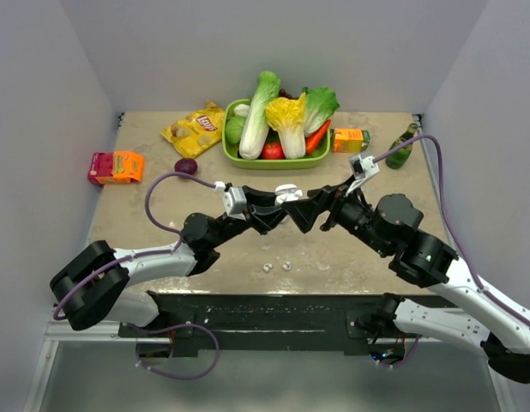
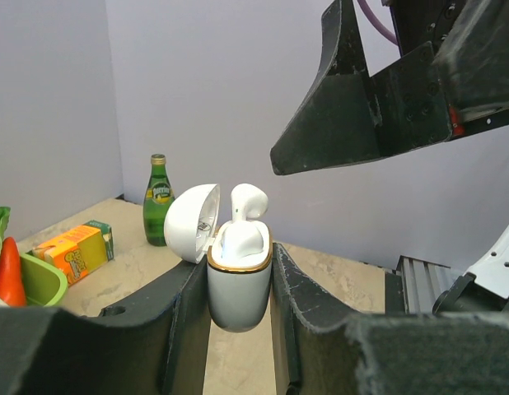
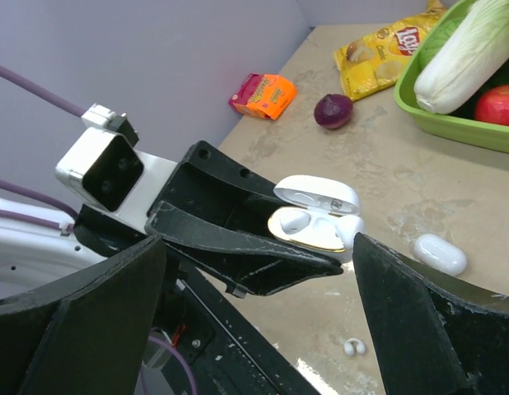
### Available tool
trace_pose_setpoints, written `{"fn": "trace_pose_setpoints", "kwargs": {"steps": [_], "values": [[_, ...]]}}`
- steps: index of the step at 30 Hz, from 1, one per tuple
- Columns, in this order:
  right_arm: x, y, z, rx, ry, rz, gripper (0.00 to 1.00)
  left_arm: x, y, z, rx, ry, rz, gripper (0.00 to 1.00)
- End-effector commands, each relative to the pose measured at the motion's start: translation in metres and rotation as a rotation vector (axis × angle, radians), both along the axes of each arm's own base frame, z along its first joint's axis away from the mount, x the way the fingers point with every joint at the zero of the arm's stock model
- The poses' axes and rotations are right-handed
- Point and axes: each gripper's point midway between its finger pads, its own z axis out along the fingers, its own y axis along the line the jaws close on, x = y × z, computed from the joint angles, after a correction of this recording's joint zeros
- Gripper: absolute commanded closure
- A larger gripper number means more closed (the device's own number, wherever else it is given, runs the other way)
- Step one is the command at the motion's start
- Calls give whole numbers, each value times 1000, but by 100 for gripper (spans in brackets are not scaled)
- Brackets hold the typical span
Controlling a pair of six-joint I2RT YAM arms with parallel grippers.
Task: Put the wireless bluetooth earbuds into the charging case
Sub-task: Place the earbud in the charging case.
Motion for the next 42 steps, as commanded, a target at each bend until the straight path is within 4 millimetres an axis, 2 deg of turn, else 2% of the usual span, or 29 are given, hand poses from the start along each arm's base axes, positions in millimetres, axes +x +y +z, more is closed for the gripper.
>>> {"fn": "trace_pose_setpoints", "kwargs": {"steps": [1, 5, 16, 42], "values": [[7, -10, 0, -22, 8, -66, 2, -57, 66, 130, -478, -430, 1, 100], [9, -3, -7, -26, 21, -51, 2, -59, 67, 133, -481, -440, -5, 100], [8, 10, -3, -12, 18, -3, 2, -56, 65, 129, -474, -427, 3, 100], [-1, 25, 2, 27, 25, 75, 2, -48, 61, 126, -467, -415, 13, 100]]}}
